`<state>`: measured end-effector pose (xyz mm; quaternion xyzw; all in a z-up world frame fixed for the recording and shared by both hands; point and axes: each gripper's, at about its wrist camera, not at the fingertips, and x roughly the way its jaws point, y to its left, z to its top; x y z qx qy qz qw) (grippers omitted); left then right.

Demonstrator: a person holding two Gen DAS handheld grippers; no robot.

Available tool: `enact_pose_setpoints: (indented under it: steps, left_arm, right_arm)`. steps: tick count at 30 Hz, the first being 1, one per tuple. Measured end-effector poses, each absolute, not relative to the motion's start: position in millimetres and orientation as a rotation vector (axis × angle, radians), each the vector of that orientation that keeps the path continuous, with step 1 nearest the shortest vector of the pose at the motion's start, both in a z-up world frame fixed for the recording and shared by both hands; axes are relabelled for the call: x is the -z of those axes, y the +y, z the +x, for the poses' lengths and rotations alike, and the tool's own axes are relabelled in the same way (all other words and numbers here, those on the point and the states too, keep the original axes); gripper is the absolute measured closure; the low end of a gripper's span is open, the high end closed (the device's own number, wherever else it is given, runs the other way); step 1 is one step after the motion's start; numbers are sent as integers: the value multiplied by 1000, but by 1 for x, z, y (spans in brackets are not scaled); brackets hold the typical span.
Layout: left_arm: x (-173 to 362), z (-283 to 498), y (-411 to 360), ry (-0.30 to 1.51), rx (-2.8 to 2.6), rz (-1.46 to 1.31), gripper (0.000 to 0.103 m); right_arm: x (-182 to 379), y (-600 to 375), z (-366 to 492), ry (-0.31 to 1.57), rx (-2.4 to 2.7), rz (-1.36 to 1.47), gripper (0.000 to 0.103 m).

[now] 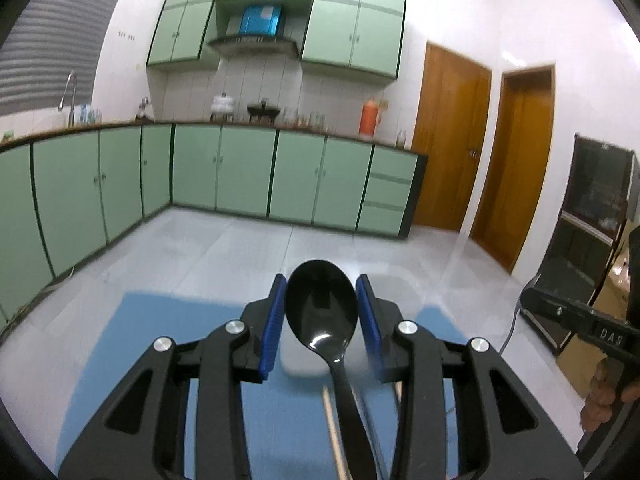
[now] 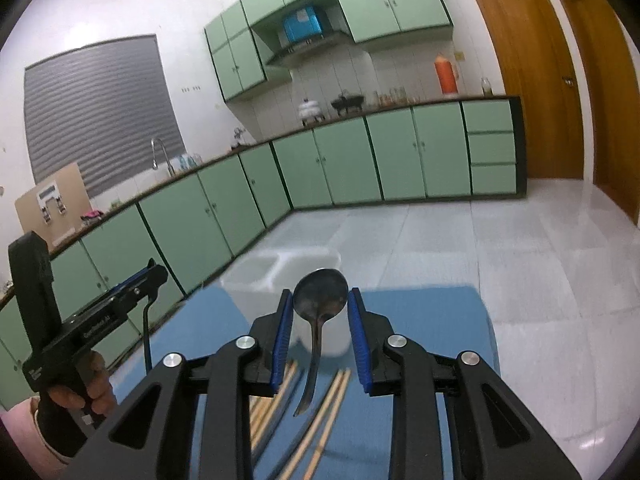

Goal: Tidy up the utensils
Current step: 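Lift both spoons and carry them over the white two-compartment cup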

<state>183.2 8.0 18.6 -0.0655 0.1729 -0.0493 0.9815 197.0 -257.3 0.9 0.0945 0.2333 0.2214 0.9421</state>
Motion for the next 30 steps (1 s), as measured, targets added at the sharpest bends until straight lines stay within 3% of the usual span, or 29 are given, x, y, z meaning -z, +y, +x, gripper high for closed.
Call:
enact_pose_setpoints:
  steps: [7,13,22,30]
  left_arm:
    - [-69,228,-9,242,113,-131,69]
    - [-75,279,-23,221,80,-91,69]
    - [-38,333,-32,259,6,-27,69]
    - [-3,337,-17,350,-1,-47,68]
  right_arm:
    - [-50,-241,236,394,-462,166,75]
    - [-75,-225,279,368,-447,163,75]
    - [-45,-201,335,457,-403,165,76]
    - [-5,-184,341,534,-430,145,75]
